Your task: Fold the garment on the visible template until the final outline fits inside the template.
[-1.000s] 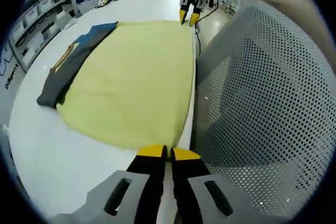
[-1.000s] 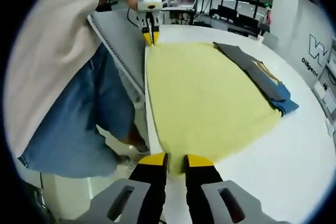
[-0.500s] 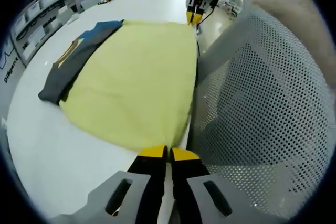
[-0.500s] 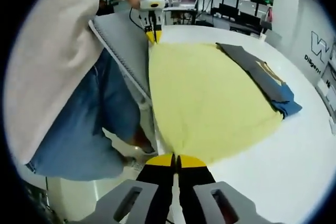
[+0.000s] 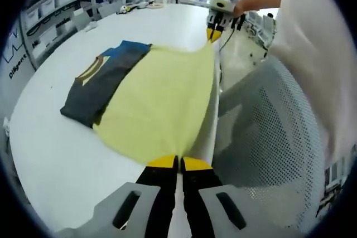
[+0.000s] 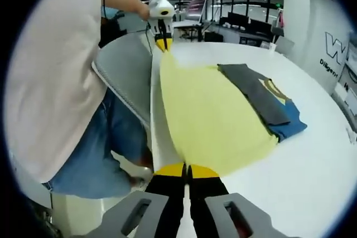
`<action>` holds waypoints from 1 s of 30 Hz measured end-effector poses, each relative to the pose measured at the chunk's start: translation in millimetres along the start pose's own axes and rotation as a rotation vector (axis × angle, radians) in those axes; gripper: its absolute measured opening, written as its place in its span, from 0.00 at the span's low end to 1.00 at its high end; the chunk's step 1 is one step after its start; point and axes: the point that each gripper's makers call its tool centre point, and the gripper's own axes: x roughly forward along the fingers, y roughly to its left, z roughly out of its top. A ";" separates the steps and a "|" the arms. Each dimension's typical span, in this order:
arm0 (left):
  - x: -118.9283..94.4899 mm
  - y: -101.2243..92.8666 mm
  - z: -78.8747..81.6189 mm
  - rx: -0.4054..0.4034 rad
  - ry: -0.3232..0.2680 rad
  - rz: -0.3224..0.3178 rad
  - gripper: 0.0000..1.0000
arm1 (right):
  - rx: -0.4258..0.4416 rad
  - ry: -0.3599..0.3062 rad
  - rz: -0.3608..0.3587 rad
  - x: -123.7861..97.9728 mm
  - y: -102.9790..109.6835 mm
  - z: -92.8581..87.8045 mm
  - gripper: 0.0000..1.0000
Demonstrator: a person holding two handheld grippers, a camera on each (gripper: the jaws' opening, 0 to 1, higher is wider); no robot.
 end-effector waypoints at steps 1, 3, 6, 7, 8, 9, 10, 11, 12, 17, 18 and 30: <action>-2.2 4.5 4.2 -0.003 -0.008 0.007 0.00 | -0.003 -0.006 -0.008 -2.3 -4.5 3.1 0.00; -8.1 14.9 14.3 -0.010 -0.030 0.021 0.00 | 0.001 -0.021 -0.030 -8.2 -17.1 10.8 0.00; -15.8 29.5 27.7 -0.018 -0.062 0.040 0.00 | 0.003 -0.043 -0.057 -15.6 -34.6 21.0 0.00; -18.6 34.9 31.5 -0.021 -0.069 0.046 0.00 | 0.002 -0.050 -0.064 -18.2 -40.8 24.9 0.00; -20.3 38.6 33.9 -0.018 -0.069 0.050 0.00 | -0.003 -0.055 -0.069 -20.0 -45.2 28.1 0.00; -21.6 42.4 36.5 -0.014 -0.071 0.057 0.00 | -0.005 -0.060 -0.076 -22.0 -51.5 32.1 0.00; -23.9 48.3 42.2 -0.014 -0.083 0.064 0.00 | -0.008 -0.062 -0.081 -22.9 -56.3 34.2 0.00; -25.0 52.9 45.3 -0.014 -0.089 0.071 0.00 | -0.012 -0.066 -0.090 -24.1 -63.3 37.2 0.00; -26.3 58.6 49.0 -0.011 -0.091 0.076 0.00 | -0.013 -0.068 -0.097 -24.6 -68.7 38.8 0.00; -31.0 82.7 62.8 -0.006 -0.100 0.101 0.00 | -0.016 -0.091 -0.130 -29.7 -97.7 55.5 0.00; -31.5 87.0 64.6 -0.006 -0.102 0.105 0.00 | -0.016 -0.094 -0.134 -30.1 -103.7 57.3 0.00; -31.3 148.5 82.4 -0.047 -0.111 0.142 0.00 | -0.033 -0.091 -0.161 -25.4 -173.7 83.0 0.00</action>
